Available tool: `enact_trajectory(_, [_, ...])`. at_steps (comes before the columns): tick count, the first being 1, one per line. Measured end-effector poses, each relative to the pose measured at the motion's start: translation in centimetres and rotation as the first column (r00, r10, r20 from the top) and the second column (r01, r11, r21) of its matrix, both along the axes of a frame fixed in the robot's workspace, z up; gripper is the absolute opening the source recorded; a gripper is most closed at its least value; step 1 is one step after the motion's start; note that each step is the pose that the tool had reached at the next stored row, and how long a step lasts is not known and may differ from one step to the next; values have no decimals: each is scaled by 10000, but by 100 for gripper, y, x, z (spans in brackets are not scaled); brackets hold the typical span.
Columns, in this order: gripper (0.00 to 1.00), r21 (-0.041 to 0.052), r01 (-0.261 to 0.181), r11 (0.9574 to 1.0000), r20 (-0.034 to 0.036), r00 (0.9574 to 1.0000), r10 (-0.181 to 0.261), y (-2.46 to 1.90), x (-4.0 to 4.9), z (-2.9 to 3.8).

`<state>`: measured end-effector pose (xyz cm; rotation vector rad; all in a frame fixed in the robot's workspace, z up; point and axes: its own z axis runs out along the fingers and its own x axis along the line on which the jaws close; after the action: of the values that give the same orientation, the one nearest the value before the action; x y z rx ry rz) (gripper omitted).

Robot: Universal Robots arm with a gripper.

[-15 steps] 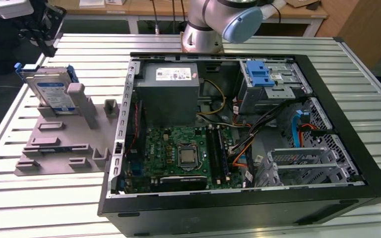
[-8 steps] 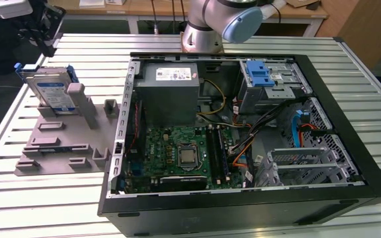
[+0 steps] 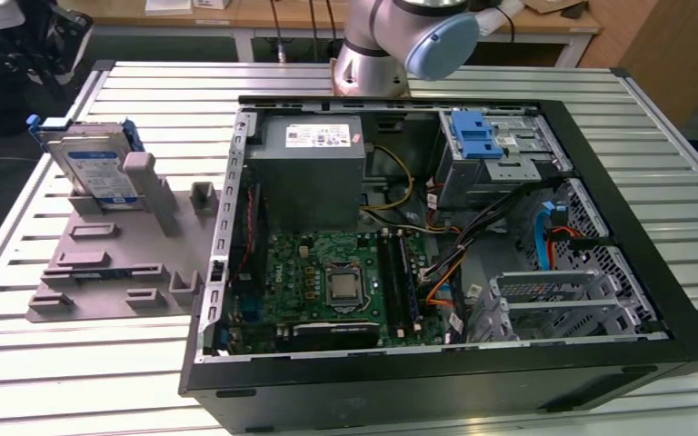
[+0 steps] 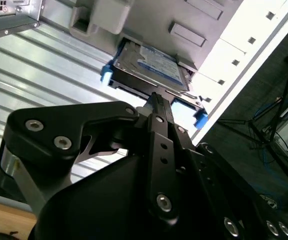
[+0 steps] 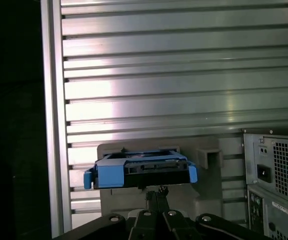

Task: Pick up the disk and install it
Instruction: 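Reach for the disk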

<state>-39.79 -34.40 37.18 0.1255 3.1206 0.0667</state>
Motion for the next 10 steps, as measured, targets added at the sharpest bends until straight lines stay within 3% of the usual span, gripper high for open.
enact_trajectory(10, [11,1,1,10000,-1,10000,-1,27,-244,-23])
